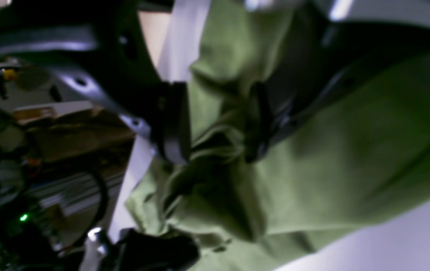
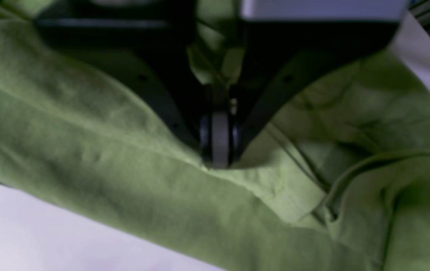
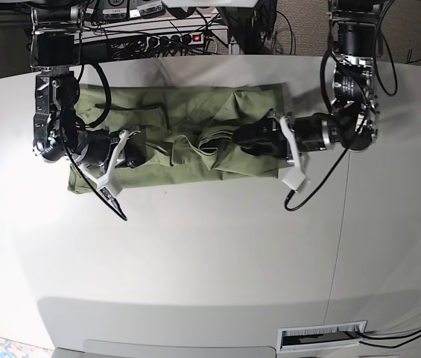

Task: Fold the T-shirt properly
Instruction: 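Push the folded end further toward the right gripper, laying it flat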

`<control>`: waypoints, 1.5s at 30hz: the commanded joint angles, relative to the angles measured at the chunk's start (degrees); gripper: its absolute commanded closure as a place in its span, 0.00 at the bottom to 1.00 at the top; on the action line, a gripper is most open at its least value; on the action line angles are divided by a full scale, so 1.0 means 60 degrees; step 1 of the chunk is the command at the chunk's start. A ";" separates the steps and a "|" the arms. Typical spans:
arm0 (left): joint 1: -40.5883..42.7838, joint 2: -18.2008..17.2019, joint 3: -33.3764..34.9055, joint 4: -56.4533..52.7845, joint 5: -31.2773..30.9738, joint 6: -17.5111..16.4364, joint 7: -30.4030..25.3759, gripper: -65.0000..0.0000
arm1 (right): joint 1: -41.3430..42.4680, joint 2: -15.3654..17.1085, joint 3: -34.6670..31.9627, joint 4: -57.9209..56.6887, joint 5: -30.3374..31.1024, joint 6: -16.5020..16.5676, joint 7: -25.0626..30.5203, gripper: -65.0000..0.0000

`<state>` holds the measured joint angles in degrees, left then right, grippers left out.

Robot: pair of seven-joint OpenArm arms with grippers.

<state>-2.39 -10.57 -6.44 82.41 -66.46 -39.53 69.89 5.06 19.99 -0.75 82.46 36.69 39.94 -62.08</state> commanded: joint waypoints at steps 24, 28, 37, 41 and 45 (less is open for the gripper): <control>0.0430 0.1024 -0.0011 0.0240 0.0240 -0.0079 -0.0474 1.00 | 0.0080 0.0109 -0.0007 0.0051 -0.0120 0.0009 -0.0004 1.00; 0.0590 0.1468 0.0117 0.0240 -0.0193 -0.0079 -0.0160 1.00 | 0.0080 0.0109 -0.0007 0.0051 -0.0120 0.0009 0.0033 1.00; 0.0780 0.1814 0.1395 0.0240 0.0696 -0.0079 -0.0849 1.00 | 0.0084 0.0109 -0.0007 0.0051 -0.0117 0.0009 0.0069 1.00; 0.0732 0.1807 0.1840 0.0244 0.1523 -0.0079 -0.1129 1.00 | 0.0080 0.0109 -0.0007 0.0051 -0.0120 0.0009 0.0073 1.00; 0.0481 0.1552 0.1840 0.0408 0.1588 -0.0079 -0.0816 1.00 | 0.0080 0.0124 -0.0007 0.0051 -0.0124 0.0009 0.0062 1.00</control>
<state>1.52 -1.54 4.67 83.61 -55.44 -39.48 66.04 5.04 20.01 -0.80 82.46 36.49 39.94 -61.19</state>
